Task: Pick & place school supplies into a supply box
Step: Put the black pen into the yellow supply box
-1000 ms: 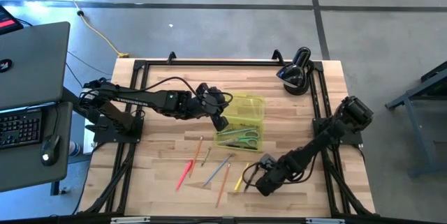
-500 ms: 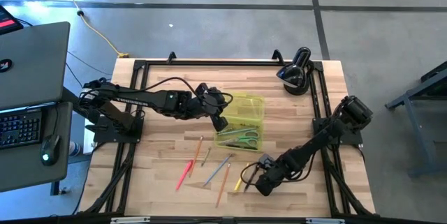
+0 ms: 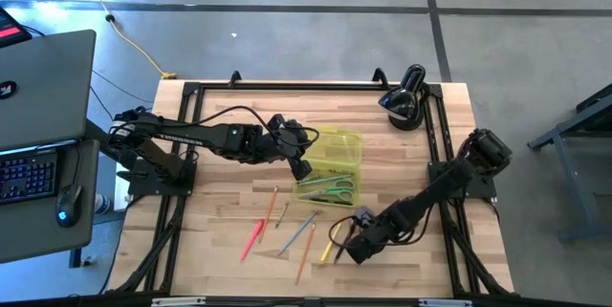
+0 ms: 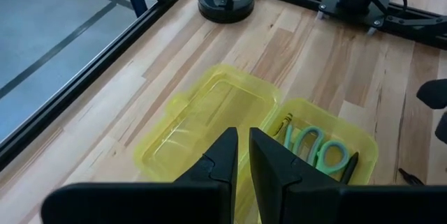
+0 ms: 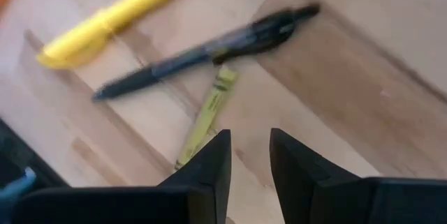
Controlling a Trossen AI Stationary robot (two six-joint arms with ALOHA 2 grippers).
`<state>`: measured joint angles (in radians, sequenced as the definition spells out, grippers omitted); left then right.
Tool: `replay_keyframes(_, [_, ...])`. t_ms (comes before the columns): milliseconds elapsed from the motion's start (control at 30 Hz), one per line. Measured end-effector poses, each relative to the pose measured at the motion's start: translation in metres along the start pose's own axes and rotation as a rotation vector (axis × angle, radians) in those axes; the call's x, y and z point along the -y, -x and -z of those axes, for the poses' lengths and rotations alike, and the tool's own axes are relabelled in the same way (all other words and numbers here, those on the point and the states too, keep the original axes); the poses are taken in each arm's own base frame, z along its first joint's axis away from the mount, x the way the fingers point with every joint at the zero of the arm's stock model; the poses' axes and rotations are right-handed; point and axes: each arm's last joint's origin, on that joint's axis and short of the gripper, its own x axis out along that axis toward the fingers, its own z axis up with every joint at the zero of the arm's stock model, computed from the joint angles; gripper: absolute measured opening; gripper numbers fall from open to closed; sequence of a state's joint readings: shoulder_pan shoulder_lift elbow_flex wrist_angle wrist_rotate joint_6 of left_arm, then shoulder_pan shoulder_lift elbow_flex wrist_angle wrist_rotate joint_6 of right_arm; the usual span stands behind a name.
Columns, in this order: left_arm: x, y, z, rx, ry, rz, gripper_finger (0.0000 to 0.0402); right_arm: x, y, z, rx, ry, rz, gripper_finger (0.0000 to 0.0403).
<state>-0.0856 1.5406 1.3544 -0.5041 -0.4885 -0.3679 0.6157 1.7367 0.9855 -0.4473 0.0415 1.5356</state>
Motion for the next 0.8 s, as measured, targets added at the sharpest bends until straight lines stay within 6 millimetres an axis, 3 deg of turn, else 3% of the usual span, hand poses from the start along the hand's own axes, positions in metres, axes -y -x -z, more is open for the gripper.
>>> replay_keyframes(233, [0.0,0.0,0.0,0.0,0.0,0.0,0.0067,-0.007,0.0,0.001,0.052,0.075,-0.073,0.0078])
replay_keyframes(467, [0.0,0.0,0.0,0.0,0.0,0.0,0.0067,-0.012,0.001,-0.004,0.105,0.77,-0.089,0.0078])
replay_keyframes(800, [0.002,0.0,0.001,-0.022,0.003,0.056,0.0067,-0.035,0.006,-0.005,0.319,1.374,-0.245,0.0078])
